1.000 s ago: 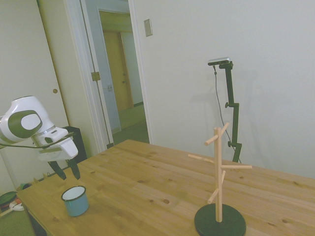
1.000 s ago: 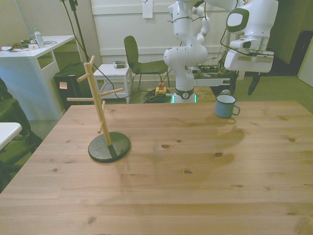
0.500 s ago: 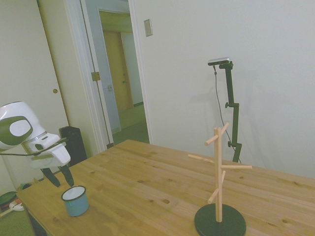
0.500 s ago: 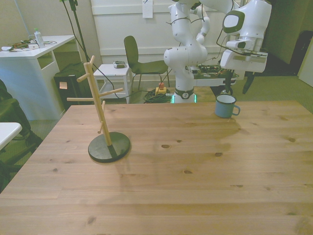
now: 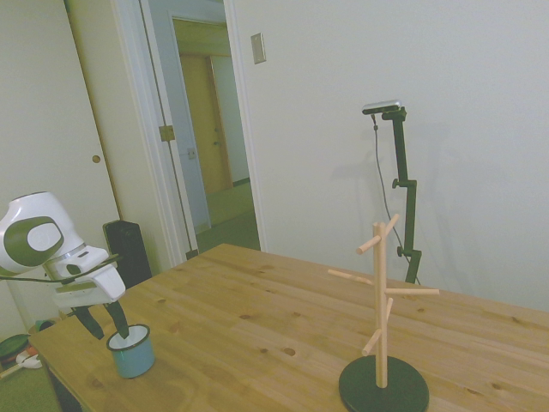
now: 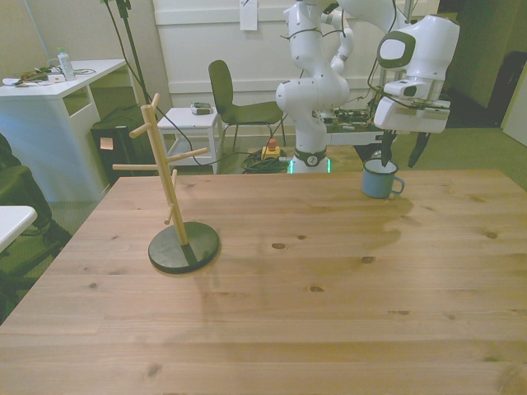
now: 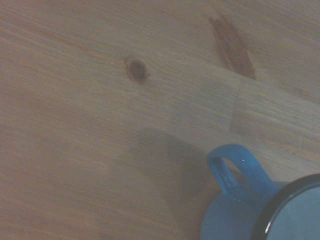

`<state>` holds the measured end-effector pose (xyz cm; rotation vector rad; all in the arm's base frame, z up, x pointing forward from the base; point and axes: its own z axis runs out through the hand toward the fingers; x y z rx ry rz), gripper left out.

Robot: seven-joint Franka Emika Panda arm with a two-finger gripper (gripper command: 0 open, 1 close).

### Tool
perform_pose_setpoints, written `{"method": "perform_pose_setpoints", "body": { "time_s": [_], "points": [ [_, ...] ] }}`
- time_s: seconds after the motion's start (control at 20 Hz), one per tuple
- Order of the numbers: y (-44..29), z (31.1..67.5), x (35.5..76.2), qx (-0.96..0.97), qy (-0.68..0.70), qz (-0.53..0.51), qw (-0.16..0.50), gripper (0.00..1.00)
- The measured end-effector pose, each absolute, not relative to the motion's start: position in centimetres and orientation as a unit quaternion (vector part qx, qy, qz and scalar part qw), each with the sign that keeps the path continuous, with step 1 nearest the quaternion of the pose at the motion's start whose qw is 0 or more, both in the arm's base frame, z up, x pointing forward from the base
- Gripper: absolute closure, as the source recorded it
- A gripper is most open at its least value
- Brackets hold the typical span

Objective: Hang the mug

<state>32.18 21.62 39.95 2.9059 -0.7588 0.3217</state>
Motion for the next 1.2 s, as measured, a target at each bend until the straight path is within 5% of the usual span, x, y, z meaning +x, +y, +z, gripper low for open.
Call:
{"method": "perform_pose_setpoints", "body": {
  "time_s": [0.4, 0.45, 1.2],
  "points": [
    [21.4, 38.2, 32.6, 0.963, -0.244, 0.095, 0.058, 0.00],
    [21.1, 38.0, 32.9, 0.964, -0.242, 0.092, 0.056, 1.00],
    [22.1, 38.5, 34.6, 0.976, -0.195, 0.080, 0.048, 1.00]
  ]
}}
